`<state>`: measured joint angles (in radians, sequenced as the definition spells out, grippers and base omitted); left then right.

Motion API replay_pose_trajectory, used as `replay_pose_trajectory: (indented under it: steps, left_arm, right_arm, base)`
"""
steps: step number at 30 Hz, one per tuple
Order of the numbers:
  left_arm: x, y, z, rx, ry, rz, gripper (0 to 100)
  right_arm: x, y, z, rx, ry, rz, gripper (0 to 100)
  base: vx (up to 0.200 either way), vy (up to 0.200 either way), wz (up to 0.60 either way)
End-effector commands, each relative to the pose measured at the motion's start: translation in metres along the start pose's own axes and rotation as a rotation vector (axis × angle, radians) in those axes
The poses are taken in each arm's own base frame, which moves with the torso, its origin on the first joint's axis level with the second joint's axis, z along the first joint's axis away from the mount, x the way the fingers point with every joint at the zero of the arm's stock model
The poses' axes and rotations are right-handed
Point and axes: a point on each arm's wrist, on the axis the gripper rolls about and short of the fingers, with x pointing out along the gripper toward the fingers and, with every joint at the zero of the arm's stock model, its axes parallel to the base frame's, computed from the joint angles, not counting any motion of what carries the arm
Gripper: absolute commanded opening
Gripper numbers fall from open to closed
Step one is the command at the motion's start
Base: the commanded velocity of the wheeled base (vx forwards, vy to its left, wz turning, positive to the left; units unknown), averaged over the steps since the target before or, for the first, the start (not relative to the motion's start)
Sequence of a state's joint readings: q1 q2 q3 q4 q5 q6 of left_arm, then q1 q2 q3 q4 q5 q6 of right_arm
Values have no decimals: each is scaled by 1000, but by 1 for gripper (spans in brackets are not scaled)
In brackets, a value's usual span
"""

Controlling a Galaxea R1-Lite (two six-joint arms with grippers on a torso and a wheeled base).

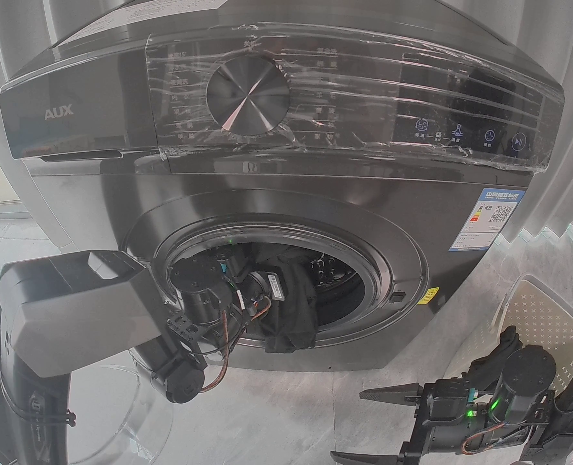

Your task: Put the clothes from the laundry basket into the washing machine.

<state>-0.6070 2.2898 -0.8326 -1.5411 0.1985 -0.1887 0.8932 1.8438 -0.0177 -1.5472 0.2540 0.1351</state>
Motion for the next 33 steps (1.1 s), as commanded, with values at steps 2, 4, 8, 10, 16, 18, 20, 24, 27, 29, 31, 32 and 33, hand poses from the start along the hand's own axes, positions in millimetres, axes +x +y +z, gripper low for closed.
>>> replay_pose_trajectory:
  steps: [2, 4, 8, 10, 16, 18, 20, 24, 27, 29, 31, 32, 33]
  left_arm:
    - [12, 2, -13, -6, 4, 6, 0]
    - [19, 3, -15, -7, -4, 8, 0]
    - [33, 5, -26, -6, 3, 18, 0]
    - [40, 6, -33, -9, -1, 17, 0]
    - [60, 7, -41, -12, -15, 23, 0]
    - [67, 7, -42, -13, -21, 24, 0]
    - [74, 9, -39, -14, -33, 28, 0]
    - [85, 6, -33, -20, -57, 23, 0]
    - [91, 4, -32, -21, -62, 22, 0]
    - [95, 2, -31, -23, -71, 18, 0]
    - [99, 0, -29, -26, -82, 15, 0]
    - [100, -1, -27, -28, -87, 14, 0]
    - [100, -1, -27, -28, -87, 14, 0]
  right_arm:
    - [-3, 0, -3, 5, 16, -3, 100]
    - [-3, 0, -3, 5, 18, -2, 100]
    - [-3, 0, -3, 4, 18, -1, 100]
    - [-3, 0, -3, 5, 16, -3, 100]
    - [-3, 0, -3, 5, 14, -5, 100]
    - [-3, -1, -3, 6, 15, -6, 100]
    - [-3, -1, -3, 6, 15, -6, 100]
    - [-3, -1, -3, 6, 14, -6, 100]
    - [-3, -1, -3, 6, 16, -5, 100]
    - [-3, 0, -3, 5, 13, -4, 100]
    - [-3, 0, -3, 5, 13, -4, 100]
    - [-3, -1, -3, 5, 12, -6, 100]
    - [-3, -1, -3, 5, 12, -6, 100]
  base:
    - [0, 0, 0]
    - [0, 0, 0]
    - [0, 0, 0]
    - [0, 0, 0]
    - [0, 0, 0]
    - [0, 0, 0]
    - [0, 0, 0]
    - [0, 0, 0]
    - [0, 0, 0]
    - [0, 0, 0]
    - [0, 0, 0]
    - [0, 0, 0]
    - [0, 0, 0]
